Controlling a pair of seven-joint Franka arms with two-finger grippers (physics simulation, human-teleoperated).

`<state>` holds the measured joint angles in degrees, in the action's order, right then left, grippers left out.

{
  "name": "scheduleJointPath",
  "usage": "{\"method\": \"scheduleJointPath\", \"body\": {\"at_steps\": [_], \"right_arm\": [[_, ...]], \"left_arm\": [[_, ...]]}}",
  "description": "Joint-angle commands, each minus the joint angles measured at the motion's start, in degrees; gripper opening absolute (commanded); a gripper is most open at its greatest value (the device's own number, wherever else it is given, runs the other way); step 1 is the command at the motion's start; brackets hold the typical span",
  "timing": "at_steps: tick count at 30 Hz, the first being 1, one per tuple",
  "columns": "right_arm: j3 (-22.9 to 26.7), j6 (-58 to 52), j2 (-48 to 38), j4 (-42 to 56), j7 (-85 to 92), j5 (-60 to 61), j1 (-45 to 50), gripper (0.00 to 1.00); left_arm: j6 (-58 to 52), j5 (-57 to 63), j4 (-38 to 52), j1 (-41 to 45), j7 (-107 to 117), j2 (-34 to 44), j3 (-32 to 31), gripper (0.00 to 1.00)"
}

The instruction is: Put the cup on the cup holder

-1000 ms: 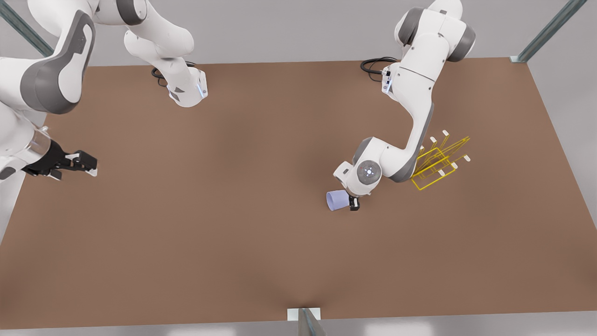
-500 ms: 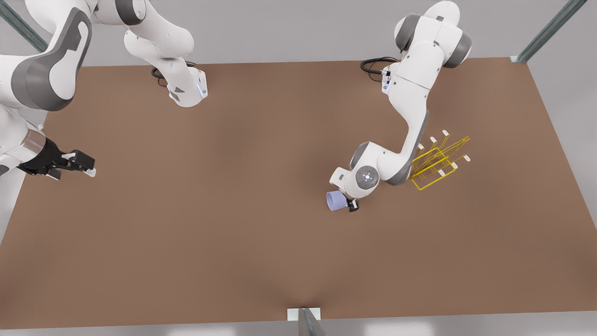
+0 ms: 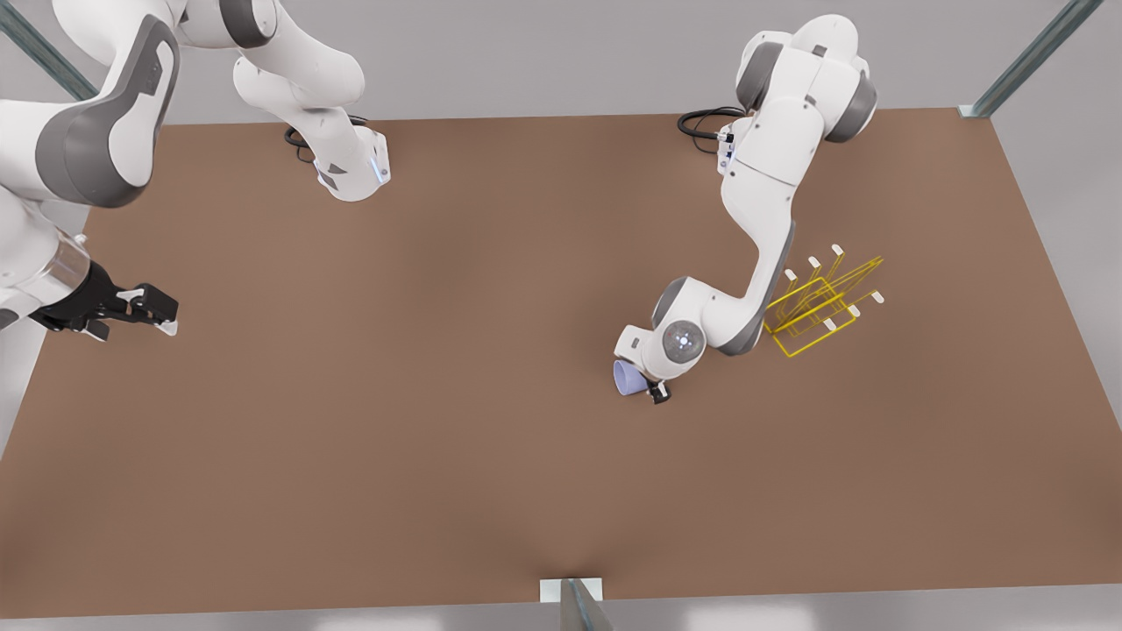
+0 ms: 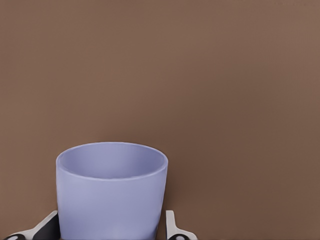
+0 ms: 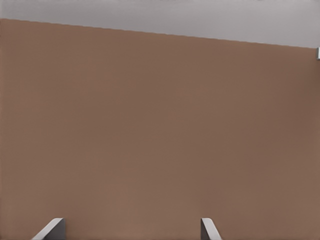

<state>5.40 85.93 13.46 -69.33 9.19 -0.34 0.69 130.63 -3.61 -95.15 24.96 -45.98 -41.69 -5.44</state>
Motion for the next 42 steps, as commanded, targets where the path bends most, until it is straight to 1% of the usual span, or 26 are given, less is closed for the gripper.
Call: {"method": "scheduleJointPath", "body": {"at_steps": [1, 6, 7, 8, 10, 17, 20, 21, 24, 25, 26, 28, 29, 30, 33, 34, 36, 37, 39, 42], "right_arm": [[0.0, 0.2, 0.0, 0.1, -0.4, 0.3, 0.6, 1.00], [0.0, 0.6, -0.2, 0.2, -0.3, 0.3, 0.4, 1.00], [-0.3, 0.1, -0.4, 0.5, -0.3, 1.0, 0.7, 1.00], [-1.1, 0.1, -0.2, 0.4, -0.4, 1.0, 1.6, 1.00], [-1.0, 0.6, 0.2, 0.4, -0.3, 1.0, 1.4, 1.00], [-0.9, 0.7, 0.2, 0.3, -0.3, 0.8, 1.4, 1.00], [-0.9, 0.8, 0.2, 0.3, -0.3, 0.8, 1.4, 1.00], [-1.0, 0.7, 0.2, 0.3, -0.3, 0.8, 1.5, 1.00], [-0.9, 0.8, 0.2, 0.3, -0.3, 0.8, 1.5, 1.00], [-0.9, 0.8, 0.2, 0.3, -0.3, 0.8, 1.5, 1.00], [-0.9, 0.8, 0.2, 0.3, -0.3, 0.8, 1.5, 1.00], [-0.9, 0.8, 0.2, 0.3, -0.3, 0.8, 1.5, 1.00], [-0.9, 0.8, 0.2, 0.3, -0.3, 0.8, 1.5, 1.00], [-1.0, 0.8, 0.2, 0.3, -0.3, 0.8, 1.5, 1.00], [-1.0, 0.8, 0.2, 0.3, -0.3, 0.8, 1.5, 1.00], [-1.0, 0.8, 0.2, 0.3, -0.3, 0.8, 1.5, 1.00], [-1.0, 0.8, 0.2, 0.3, -0.3, 0.8, 1.5, 1.00], [-1.0, 0.8, 0.2, 0.3, -0.3, 0.8, 1.5, 1.00], [-1.0, 0.8, 0.2, 0.3, -0.3, 0.8, 1.5, 1.00], [-1.0, 0.8, 0.2, 0.3, -0.3, 0.9, 1.6, 1.00]], "left_arm": [[0.5, 0.1, 0.1, 0.0, 3.4, -0.3, 0.0, 1.00], [0.5, -0.1, 0.4, 0.0, 3.4, -0.9, 0.0, 1.00], [0.5, -0.1, 0.4, 0.0, 3.6, -0.9, 0.0, 0.97], [0.5, -0.1, 0.4, 0.0, 3.6, -0.9, 0.0, 0.95], [0.3, -0.1, 0.4, 0.0, 3.7, -0.9, 0.0, 0.92], [0.2, -0.2, 0.5, 0.0, 3.8, -0.9, 0.0, 0.88], [-0.1, -0.2, 1.3, 0.0, 3.8, -0.9, 0.0, 0.85], [-0.2, -0.2, 1.8, 0.0, 3.8, -0.9, 0.0, 0.82], [-2.3, 0.0, 3.0, 0.0, 3.7, -0.5, 0.0, 0.82], [-2.3, 0.1, 3.0, 0.0, 3.7, -0.2, 0.0, 0.81], [-4.8, 0.4, 4.0, 0.0, 3.6, 0.4, 0.1, 0.80], [-8.3, 0.8, 4.7, -0.1, 3.4, 2.8, 0.6, 0.81], [-9.2, 0.8, 5.1, 0.0, 3.7, 4.0, 1.9, 0.83], [-12.7, 0.9, 8.0, 0.0, 3.8, 4.5, 4.4, 0.84], [-17.7, 8.5, 11.0, 0.0, 6.2, 8.1, 6.9, 0.84], [-19.6, 11.1, 12.1, 0.1, 9.0, 8.8, 6.9, 0.83], [-22.4, 11.8, 12.5, 0.1, 10.0, 10.8, 6.9, 0.83], [-24.5, 15.3, 13.8, 0.1, 10.0, 11.7, 6.9, 0.83], [-30.3, 21.3, 17.1, 0.8, 10.6, 11.5, 6.4, 0.83], [-33.9, 28.0, 19.7, 1.5, 10.6, 11.4, 6.3, 0.79]]}}
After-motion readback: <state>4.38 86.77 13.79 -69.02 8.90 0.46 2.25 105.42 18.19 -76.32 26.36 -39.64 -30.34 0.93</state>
